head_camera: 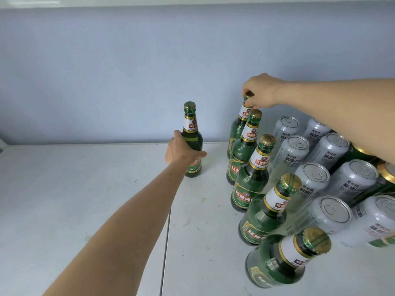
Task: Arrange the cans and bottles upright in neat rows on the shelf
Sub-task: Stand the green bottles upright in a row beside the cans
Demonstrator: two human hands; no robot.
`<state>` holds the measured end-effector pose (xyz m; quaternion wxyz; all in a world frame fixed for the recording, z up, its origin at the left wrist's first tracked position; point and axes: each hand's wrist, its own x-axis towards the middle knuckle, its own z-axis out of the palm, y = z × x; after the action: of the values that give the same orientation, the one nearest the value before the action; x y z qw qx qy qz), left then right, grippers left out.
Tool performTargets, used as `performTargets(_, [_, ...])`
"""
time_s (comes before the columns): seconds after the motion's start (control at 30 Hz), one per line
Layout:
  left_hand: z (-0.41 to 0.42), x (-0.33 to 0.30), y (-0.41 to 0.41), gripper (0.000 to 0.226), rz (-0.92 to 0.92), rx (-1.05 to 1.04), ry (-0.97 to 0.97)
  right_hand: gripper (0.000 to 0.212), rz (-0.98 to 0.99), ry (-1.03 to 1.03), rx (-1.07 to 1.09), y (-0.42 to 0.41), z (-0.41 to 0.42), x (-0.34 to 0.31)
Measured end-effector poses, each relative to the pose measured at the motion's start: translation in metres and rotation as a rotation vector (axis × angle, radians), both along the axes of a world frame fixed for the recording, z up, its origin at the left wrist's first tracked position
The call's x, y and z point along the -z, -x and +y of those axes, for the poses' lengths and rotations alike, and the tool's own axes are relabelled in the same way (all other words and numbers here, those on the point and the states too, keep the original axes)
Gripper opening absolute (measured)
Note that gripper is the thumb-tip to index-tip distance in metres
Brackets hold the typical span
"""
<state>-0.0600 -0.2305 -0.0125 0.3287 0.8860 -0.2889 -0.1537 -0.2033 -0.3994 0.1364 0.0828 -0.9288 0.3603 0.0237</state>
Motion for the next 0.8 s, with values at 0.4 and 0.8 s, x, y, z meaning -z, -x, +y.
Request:
performTargets(0.4, [0.009,-0.007,-0.014,0.072,0.115,0.17,0.066,0.027,0.045,0.073,-0.075,-0.001,0.009,-0.004])
performTargets(0.8, [0.005,-0.013,-0.02,0.071,0.101,0.201,0.047,0.04,0.147,0.057,-0.067,0.002,0.024,-0.014])
